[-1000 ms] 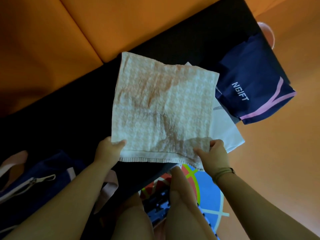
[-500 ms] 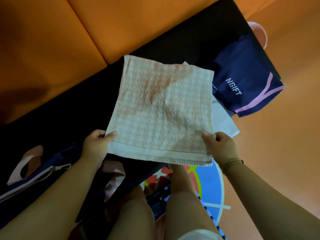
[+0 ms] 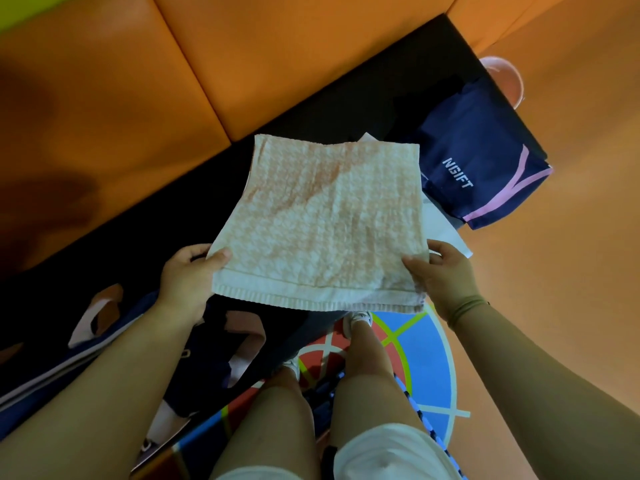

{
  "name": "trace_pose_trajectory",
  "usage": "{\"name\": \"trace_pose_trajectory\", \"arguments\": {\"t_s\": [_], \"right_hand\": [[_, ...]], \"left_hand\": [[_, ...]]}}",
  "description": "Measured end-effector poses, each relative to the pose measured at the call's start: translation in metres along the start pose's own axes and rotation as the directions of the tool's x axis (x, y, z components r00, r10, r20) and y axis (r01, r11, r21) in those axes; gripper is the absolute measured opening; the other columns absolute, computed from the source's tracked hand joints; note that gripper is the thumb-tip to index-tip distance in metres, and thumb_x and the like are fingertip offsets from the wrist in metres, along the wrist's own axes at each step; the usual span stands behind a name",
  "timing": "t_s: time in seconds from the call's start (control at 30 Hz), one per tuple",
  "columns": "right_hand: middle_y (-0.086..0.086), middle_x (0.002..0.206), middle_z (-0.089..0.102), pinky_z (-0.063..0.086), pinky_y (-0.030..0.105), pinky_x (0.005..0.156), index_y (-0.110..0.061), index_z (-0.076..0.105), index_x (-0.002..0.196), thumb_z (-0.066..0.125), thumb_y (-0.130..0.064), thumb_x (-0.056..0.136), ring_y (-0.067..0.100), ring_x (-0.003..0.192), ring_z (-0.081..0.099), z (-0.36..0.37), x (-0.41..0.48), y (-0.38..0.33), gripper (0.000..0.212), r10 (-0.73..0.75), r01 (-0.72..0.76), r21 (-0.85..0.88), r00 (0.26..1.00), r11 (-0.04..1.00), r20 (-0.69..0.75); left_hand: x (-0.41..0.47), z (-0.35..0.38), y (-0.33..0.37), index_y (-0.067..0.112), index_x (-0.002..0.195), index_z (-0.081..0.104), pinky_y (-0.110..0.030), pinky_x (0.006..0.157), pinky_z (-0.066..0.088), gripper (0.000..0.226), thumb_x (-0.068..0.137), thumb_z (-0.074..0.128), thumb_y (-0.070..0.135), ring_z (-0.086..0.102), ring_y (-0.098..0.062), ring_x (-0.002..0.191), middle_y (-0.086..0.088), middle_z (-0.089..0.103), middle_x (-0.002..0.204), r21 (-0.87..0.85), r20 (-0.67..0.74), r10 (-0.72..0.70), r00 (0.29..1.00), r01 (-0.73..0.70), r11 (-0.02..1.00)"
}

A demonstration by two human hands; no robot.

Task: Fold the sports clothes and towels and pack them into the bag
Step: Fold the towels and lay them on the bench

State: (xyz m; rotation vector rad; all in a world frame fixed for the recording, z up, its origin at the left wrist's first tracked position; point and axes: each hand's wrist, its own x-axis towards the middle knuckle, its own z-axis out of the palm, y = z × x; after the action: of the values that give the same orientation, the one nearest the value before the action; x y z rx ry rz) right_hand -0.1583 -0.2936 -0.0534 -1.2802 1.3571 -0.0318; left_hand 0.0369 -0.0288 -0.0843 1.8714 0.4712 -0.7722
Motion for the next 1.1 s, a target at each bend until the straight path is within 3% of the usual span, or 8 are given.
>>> {"name": "trace_pose_trajectory", "arguments": {"t_s": [0.1,0.27,0.4,0.53,0.63,0.87,0.97,1.1], "right_hand": [[0.003,0.075,0.066,0.055,0.036,0.066,-0.014,0.047,0.115,0.07,-0.015,0.083,0.024,0.068,0.063,-0.002,-0.011,-0.004,0.039,-0.021,0.016,-0.059,0.996,0.998,-0.084],[0.013,0.07,0.052,0.042,0.023,0.036,-0.018,0.043,0.107,0.065,-0.03,0.086,0.025,0.055,0.051,-0.006,-0.025,-0.022,0.032,-0.07,0.054,-0.1,0.984,0.994,-0.163],[0.001,0.067,0.048,0.042,0.029,0.044,-0.017,0.04,0.102,0.065,-0.02,0.086,0.023,0.053,0.049,-0.009,-0.04,-0.046,0.03,-0.118,0.107,-0.084,0.983,0.991,-0.141],[0.009,0.087,0.064,0.057,0.031,0.056,-0.01,0.052,0.108,0.071,0.004,0.076,0.022,0.065,0.065,-0.017,-0.049,-0.072,0.04,-0.068,0.064,0.045,0.992,0.997,0.109],[0.013,0.092,0.066,0.059,0.033,0.071,-0.007,0.061,0.107,0.07,0.003,0.077,0.024,0.073,0.065,-0.022,-0.055,-0.086,0.032,-0.11,0.118,-0.063,0.986,0.991,0.122],[0.008,0.072,0.062,0.056,0.022,0.052,-0.009,0.066,0.083,0.066,-0.009,0.085,0.018,0.058,0.057,-0.017,-0.065,-0.113,0.002,-0.179,0.18,0.033,0.983,0.983,-0.045],[0.007,0.066,0.058,0.051,0.02,0.042,-0.014,0.061,0.071,0.062,-0.008,0.087,0.016,0.051,0.055,-0.017,-0.069,-0.124,0.017,-0.192,0.196,0.047,0.979,0.98,-0.07],[0.012,0.071,0.059,0.054,0.027,0.051,-0.013,0.062,0.071,0.061,-0.001,0.085,0.024,0.061,0.055,-0.02,-0.075,-0.135,0.018,-0.196,0.199,0.09,0.98,0.976,-0.043]], "left_hand": [[-0.005,-0.008,0.006,0.01,0.106,0.062,-0.052,0.089,0.051,0.036,0.079,0.075,0.028,0.063,-0.033,0.101,-0.012,0.066,0.107,0.025,-0.029,0.008,1.0,-0.007,1.0],[-0.026,-0.015,0.03,0.019,0.078,0.056,-0.044,0.081,0.054,0.017,0.085,0.069,0.027,0.057,-0.025,0.094,-0.004,0.06,0.087,0.056,-0.062,0.056,0.997,-0.052,0.997],[-0.043,-0.021,0.057,0.01,0.103,0.055,-0.03,0.062,0.049,0.019,0.09,0.063,0.022,0.054,-0.017,0.091,0.0,0.056,0.094,-0.031,-0.034,0.089,0.995,-0.09,0.995],[-0.055,-0.036,0.086,0.01,0.114,0.051,-0.033,0.074,0.052,0.023,0.092,0.057,0.006,0.06,-0.02,0.092,-0.009,0.059,0.103,-0.133,0.052,0.063,0.997,-0.056,0.99],[-0.065,-0.044,0.104,0.007,0.113,0.053,-0.031,0.074,0.05,0.022,0.092,0.054,0.002,0.061,-0.017,0.09,-0.008,0.061,0.101,-0.17,0.083,0.088,0.993,-0.073,0.983],[-0.082,-0.054,0.135,0.013,0.089,0.062,-0.029,0.067,0.05,0.009,0.091,0.057,0.006,0.061,-0.021,0.092,-0.01,0.061,0.098,-0.162,0.106,0.165,0.981,-0.147,0.976],[-0.091,-0.056,0.147,0.013,0.09,0.064,-0.028,0.067,0.052,0.01,0.092,0.057,0.007,0.062,-0.021,0.091,-0.01,0.062,0.099,-0.151,0.125,0.2,0.972,-0.18,0.972],[-0.097,-0.067,0.161,0.008,0.094,0.064,-0.026,0.065,0.059,0.007,0.09,0.059,0.005,0.063,-0.023,0.09,-0.013,0.063,0.095,-0.195,0.184,0.22,0.958,-0.184,0.963]]}}
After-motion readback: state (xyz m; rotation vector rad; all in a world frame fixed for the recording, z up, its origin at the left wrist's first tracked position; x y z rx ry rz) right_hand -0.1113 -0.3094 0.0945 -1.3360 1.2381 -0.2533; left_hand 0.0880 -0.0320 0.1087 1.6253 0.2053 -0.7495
